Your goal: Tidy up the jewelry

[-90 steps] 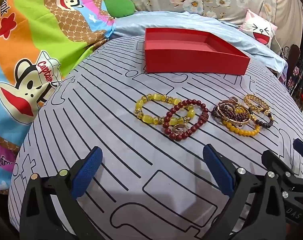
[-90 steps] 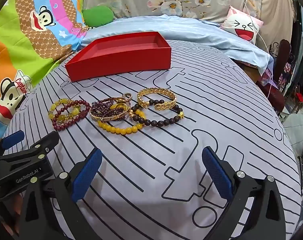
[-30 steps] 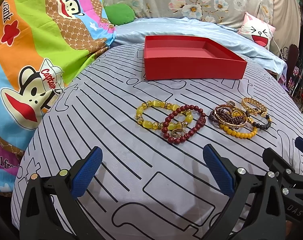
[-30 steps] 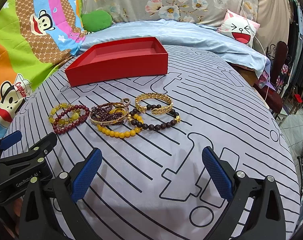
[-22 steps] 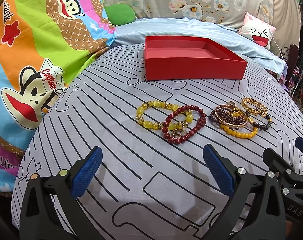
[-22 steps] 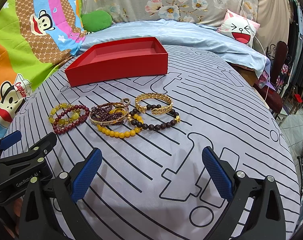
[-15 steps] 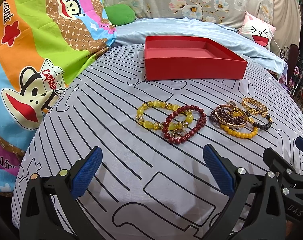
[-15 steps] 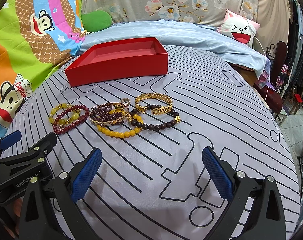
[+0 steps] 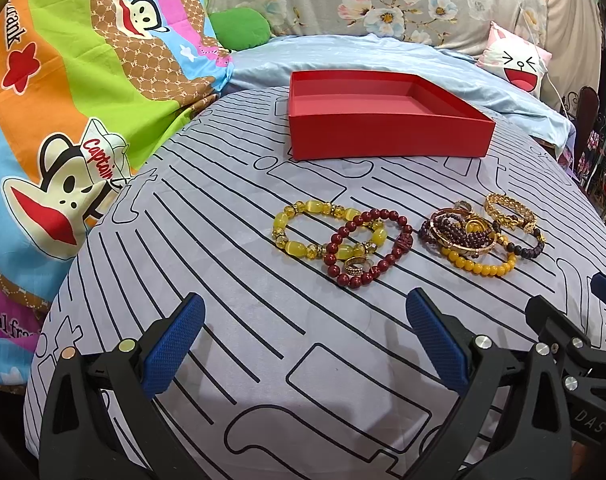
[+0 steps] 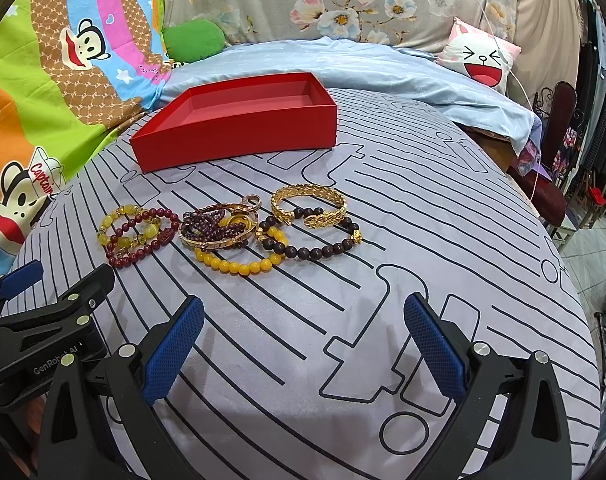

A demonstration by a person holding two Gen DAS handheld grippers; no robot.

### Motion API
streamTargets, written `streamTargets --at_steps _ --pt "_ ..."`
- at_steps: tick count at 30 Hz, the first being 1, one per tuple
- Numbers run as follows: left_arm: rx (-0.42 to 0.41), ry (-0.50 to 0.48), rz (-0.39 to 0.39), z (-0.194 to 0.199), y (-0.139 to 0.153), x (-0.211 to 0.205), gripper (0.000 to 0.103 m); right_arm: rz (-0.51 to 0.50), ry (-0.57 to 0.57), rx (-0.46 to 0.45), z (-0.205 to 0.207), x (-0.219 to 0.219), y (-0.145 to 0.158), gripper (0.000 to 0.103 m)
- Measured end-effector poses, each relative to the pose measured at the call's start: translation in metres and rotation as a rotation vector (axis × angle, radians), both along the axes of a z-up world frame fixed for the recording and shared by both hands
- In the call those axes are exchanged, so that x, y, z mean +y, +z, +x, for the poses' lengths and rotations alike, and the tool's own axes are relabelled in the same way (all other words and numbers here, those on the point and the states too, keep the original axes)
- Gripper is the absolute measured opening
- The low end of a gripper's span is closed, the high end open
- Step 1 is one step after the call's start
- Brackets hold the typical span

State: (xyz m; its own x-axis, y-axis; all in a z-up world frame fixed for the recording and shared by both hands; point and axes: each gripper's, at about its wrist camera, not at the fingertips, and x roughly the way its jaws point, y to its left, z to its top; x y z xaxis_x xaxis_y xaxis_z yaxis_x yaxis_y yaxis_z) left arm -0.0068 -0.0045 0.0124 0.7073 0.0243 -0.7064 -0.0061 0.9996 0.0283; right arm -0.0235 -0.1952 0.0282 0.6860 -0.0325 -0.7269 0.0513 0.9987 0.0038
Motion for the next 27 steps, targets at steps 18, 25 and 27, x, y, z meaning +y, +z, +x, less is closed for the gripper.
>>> streamTargets --at_steps 18,25,27 --pt "0.001 0.002 0.001 -0.0001 -0.0002 -0.001 0.096 0.0 -0.001 0.0 0.0005 -0.0008 0.0005 0.097" --pt "0.006 0.008 0.003 0.002 -0.0005 0.0012 0.096 0.019 -0.006 0.008 0.0011 -0.0034 -0.0004 0.097" --pt "0.009 0.005 0.007 0.0025 -0.0013 -0.0006 0.096 0.023 -0.007 0.01 0.0013 -0.0036 -0.0008 0.097"
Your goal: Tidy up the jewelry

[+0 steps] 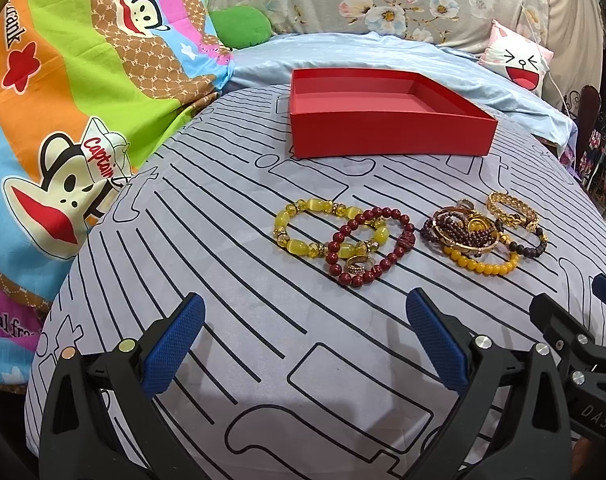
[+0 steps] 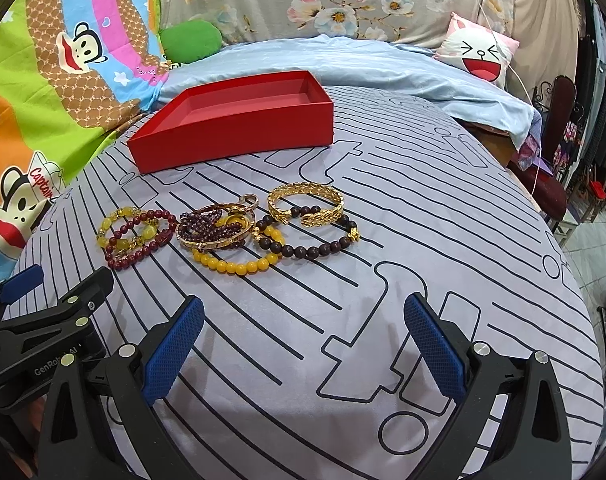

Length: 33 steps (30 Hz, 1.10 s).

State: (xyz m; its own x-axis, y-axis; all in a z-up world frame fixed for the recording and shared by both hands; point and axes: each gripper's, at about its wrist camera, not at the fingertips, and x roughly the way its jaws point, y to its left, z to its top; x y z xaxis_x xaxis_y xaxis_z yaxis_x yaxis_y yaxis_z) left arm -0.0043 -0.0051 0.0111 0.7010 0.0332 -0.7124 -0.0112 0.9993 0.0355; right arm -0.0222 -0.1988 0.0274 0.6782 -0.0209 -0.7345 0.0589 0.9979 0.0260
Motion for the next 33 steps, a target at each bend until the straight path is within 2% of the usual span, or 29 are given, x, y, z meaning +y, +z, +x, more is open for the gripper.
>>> streamTargets --at_steps 7,16,25,33 --pt "-0.005 -0.011 0.017 -0.002 0.0 -0.004 0.096 -0.003 0.002 0.0 0.0 0.0 0.0 0.097" --pt "0.004 0.003 -0.039 -0.004 0.004 0.009 0.096 0.0 -0.009 -0.013 0.003 -0.008 0.008 0.096" --pt "-0.002 0.018 -0.049 0.008 0.014 0.024 0.096 0.012 -0.02 -0.021 0.035 -0.016 0.015 0.096" --pt "0.01 0.01 -0.055 0.023 0.011 0.02 0.096 0.042 -0.024 -0.002 0.07 -0.018 0.01 0.087"
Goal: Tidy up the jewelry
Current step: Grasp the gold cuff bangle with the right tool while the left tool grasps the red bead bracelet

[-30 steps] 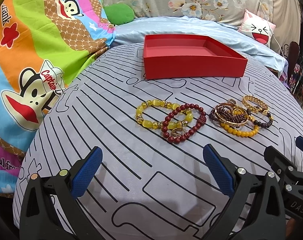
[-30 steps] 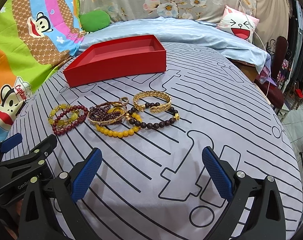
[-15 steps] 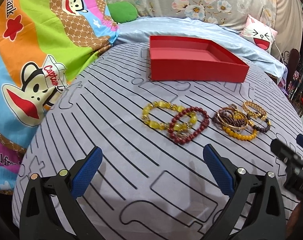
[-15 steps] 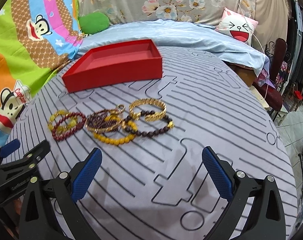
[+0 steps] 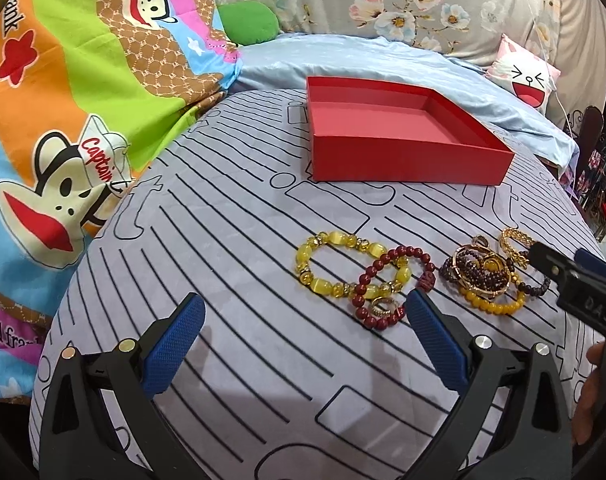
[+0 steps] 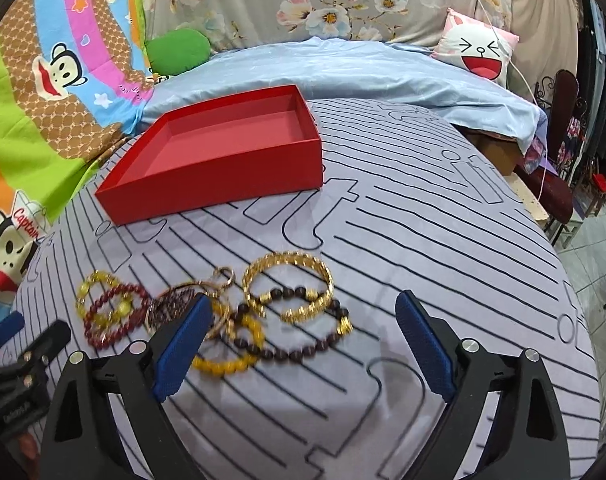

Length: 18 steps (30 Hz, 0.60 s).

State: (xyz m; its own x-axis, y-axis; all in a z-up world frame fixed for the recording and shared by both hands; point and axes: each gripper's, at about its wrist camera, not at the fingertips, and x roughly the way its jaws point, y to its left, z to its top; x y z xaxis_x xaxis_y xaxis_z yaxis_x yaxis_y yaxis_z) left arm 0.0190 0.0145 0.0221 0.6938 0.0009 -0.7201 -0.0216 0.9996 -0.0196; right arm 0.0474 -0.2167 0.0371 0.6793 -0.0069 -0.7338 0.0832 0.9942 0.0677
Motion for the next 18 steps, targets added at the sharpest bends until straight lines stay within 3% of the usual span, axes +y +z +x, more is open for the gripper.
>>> streamTargets --at_steps 7,12,18 --pt "0.017 -0.004 -0.011 0.009 -0.005 0.002 0.096 -0.005 0.005 0.051 0.023 0.003 -0.013 0.076" --pt "0.029 -0.008 -0.016 0.013 -0.01 0.003 0.096 0.017 0.028 0.076 0.027 0.003 -0.02 0.057" --pt "0.037 -0.023 -0.014 0.015 -0.013 -0.001 0.096 0.032 0.027 0.054 0.023 0.003 -0.018 0.057"
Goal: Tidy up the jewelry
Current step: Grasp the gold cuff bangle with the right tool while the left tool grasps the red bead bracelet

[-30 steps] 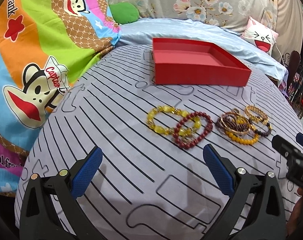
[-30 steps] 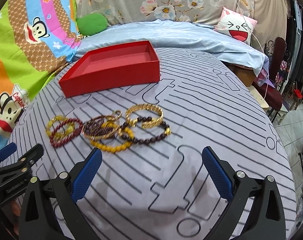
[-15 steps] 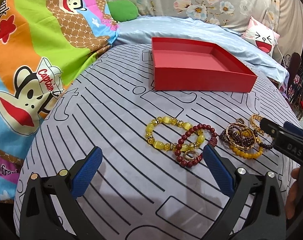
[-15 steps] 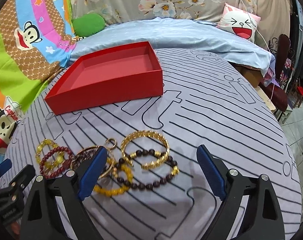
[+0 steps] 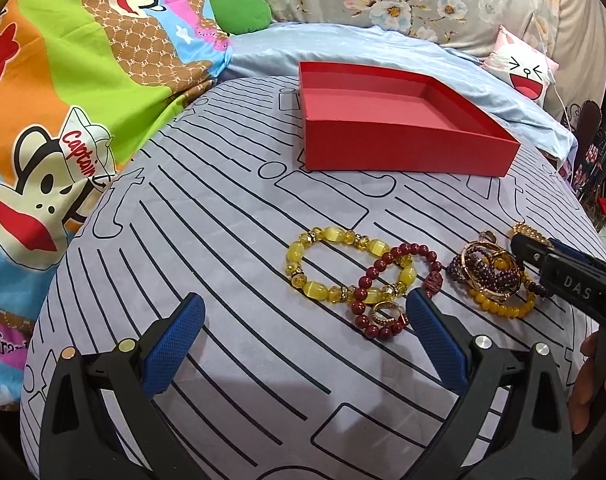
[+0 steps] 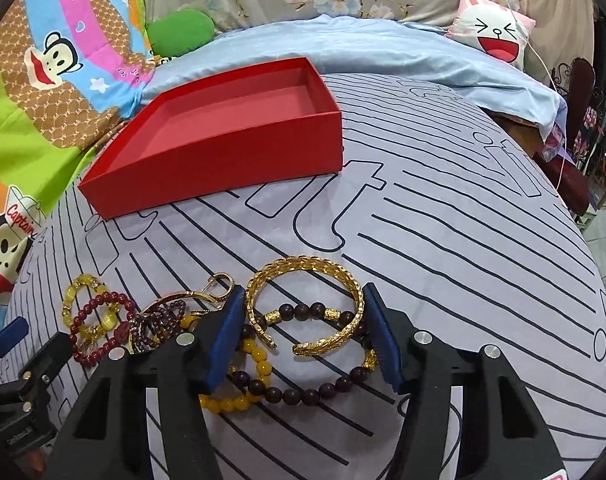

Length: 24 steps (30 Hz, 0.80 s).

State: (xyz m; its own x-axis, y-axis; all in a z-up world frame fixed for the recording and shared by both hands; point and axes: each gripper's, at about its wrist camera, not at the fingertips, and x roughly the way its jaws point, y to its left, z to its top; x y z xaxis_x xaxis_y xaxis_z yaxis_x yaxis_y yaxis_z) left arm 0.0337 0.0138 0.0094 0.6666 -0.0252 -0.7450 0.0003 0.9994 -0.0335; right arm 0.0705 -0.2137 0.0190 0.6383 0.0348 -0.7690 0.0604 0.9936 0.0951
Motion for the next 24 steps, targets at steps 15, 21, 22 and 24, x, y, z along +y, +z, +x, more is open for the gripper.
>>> streamTargets --at_steps 15,21,22,24 --pt "0.009 -0.057 -0.004 0.006 -0.002 -0.015 0.079 0.008 -0.012 -0.004 -0.031 -0.008 0.011 0.057" --pt "0.004 -0.086 -0.015 0.014 0.001 -0.02 0.061 0.016 -0.001 -0.001 -0.033 -0.005 0.01 0.057" --pt "0.0 -0.092 -0.015 0.014 0.002 -0.022 0.06 0.018 -0.001 -0.001 -0.033 -0.005 0.011 0.057" --pt "-0.002 -0.111 -0.011 0.017 0.002 -0.026 0.055 0.022 0.0 -0.003 -0.032 -0.005 0.011 0.057"
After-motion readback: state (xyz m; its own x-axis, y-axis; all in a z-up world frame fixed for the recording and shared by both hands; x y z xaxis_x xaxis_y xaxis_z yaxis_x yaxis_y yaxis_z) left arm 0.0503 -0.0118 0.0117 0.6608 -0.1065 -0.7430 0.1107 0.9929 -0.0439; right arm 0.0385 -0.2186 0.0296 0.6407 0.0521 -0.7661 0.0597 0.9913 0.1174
